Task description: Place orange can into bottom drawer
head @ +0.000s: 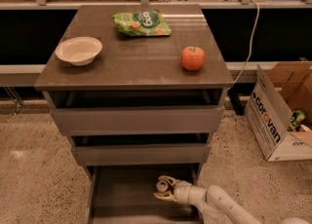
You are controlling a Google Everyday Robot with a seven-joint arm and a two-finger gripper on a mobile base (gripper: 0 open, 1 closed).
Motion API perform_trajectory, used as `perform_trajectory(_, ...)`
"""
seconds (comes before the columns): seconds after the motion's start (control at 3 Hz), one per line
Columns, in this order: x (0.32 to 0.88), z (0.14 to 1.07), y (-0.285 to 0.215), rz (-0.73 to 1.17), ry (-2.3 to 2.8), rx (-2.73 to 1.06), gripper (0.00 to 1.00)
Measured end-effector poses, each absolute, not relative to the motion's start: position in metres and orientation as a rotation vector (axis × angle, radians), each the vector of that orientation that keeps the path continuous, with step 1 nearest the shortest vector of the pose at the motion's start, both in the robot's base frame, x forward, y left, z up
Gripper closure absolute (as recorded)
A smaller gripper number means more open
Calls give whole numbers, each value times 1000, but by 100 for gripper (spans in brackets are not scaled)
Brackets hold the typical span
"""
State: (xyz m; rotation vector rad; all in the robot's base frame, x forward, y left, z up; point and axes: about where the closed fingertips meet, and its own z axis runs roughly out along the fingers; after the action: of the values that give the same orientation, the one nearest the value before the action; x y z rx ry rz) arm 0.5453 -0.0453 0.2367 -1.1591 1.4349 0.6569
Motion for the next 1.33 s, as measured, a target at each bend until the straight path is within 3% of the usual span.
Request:
perform_trajectory(0.67, 545, 237, -41, 664, 1431, -1160, 6)
perform_trajectory(1.0, 544, 237, -39, 667, 1430, -1161, 0)
perform_trajectory(1.33, 544, 237, -40, 664, 1430, -1160, 0)
